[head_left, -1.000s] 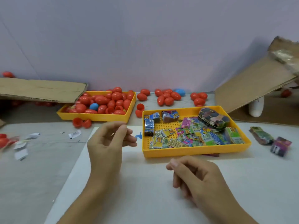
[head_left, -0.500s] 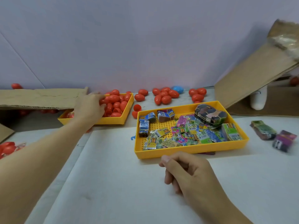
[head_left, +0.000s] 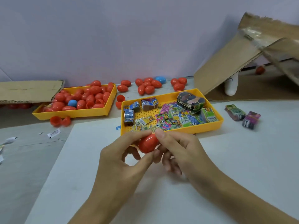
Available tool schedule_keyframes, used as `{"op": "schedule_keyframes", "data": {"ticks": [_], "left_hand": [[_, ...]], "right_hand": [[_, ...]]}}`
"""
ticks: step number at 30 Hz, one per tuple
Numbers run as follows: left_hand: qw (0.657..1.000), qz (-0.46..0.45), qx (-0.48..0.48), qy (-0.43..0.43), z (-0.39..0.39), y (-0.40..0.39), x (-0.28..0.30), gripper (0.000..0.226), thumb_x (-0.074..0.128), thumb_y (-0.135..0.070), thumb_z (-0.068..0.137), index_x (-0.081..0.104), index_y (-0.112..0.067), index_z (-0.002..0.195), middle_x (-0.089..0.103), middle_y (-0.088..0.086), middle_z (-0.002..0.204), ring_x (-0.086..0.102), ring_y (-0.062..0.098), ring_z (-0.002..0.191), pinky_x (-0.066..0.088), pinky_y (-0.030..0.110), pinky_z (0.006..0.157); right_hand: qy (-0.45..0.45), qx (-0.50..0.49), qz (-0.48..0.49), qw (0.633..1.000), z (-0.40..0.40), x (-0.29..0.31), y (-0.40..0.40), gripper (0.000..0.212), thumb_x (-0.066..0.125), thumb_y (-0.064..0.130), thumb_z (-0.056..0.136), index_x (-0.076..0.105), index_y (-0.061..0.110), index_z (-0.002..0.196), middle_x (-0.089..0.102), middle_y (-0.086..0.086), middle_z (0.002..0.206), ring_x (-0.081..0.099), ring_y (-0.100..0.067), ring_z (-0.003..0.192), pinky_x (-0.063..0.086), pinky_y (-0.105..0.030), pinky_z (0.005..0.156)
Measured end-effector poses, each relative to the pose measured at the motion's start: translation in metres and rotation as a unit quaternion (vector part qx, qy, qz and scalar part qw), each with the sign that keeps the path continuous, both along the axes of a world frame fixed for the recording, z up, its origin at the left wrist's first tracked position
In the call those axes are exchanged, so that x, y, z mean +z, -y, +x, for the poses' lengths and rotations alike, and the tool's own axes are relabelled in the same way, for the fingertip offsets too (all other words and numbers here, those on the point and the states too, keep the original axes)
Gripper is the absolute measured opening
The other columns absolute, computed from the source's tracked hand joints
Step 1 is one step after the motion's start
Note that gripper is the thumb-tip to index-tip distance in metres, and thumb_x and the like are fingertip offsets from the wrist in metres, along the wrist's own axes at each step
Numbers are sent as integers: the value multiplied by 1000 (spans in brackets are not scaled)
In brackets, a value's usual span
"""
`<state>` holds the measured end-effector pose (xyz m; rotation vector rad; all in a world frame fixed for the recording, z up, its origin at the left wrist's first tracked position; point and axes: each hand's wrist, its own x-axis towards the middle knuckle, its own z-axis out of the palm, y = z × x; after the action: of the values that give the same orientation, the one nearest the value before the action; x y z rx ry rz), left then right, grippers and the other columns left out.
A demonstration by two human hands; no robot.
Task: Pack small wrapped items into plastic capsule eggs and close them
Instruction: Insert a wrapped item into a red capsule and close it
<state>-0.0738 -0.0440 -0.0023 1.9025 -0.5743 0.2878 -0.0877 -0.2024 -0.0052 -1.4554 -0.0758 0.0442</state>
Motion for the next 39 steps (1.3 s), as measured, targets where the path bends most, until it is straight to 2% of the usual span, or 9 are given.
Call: {"op": "schedule_keyframes", "data": {"ticks": [8,12,15,19,24,29,33,36,39], "left_hand": [[983,-119,-23,-137,0,7,-20,66,84,-19,63,64,-31,126,75,-4,103,70,17,79,59,29,74],[943,-221,-19,-249,7,1,-19,29,74,-44,76,78,-19,90,68,7,74,63,21,60,53,32,50],[926,-226,-23,-301,10,0,-16,50,52,-52,86,72,-11,66,63,14,63,56,22,49,41,27,38],[944,-157,-27,-291,10,5,-17,62,41,-62,86,69,-13,62,63,12,59,55,22,43,37,24,34],[940,-167,-33,-296,12,5,-16,66,43,-64,87,72,-7,70,63,11,60,57,25,44,43,28,37],[944,-209,-18,-256,10,3,-19,27,74,-44,81,76,-18,80,61,7,58,59,21,48,52,30,49],[938,-260,-37,-225,9,-1,-20,21,76,-27,76,79,-20,95,73,8,77,72,22,67,58,29,65],[950,-247,-30,-188,9,-1,-19,28,83,-22,72,77,-25,100,77,8,90,75,24,82,57,24,73],[963,-227,-35,-144,10,0,-22,30,77,-10,75,74,-21,102,76,5,100,73,24,95,56,24,80]], "right_hand": [[-6,-5,-38,999,3,0,19,33,67,50,82,73,19,74,70,-7,64,60,-17,46,39,-19,37],[-12,-13,-31,999,6,-5,18,36,60,53,86,76,22,75,71,-11,66,58,-16,44,38,-18,36],[4,-13,-61,998,6,-8,16,39,59,55,87,75,21,77,71,-8,65,58,-16,44,38,-19,36],[21,-2,-67,998,5,-10,18,29,63,43,89,76,17,86,71,-8,69,59,-15,47,40,-20,38],[36,29,-48,998,3,-9,20,28,67,38,82,76,23,105,73,-6,75,61,-14,54,44,-21,43],[45,58,-69,995,3,-10,22,41,68,16,83,70,33,120,75,-2,93,64,-16,62,47,-25,47],[10,14,-23,1000,6,-8,20,24,65,34,85,74,29,107,73,-9,84,61,-18,54,42,-24,39],[3,-6,-36,999,7,-9,19,38,64,53,80,73,17,83,69,-10,67,56,-17,44,37,-20,35],[19,-7,-36,999,6,-10,19,34,65,45,83,73,12,81,69,-10,65,56,-17,42,37,-19,36]]}}
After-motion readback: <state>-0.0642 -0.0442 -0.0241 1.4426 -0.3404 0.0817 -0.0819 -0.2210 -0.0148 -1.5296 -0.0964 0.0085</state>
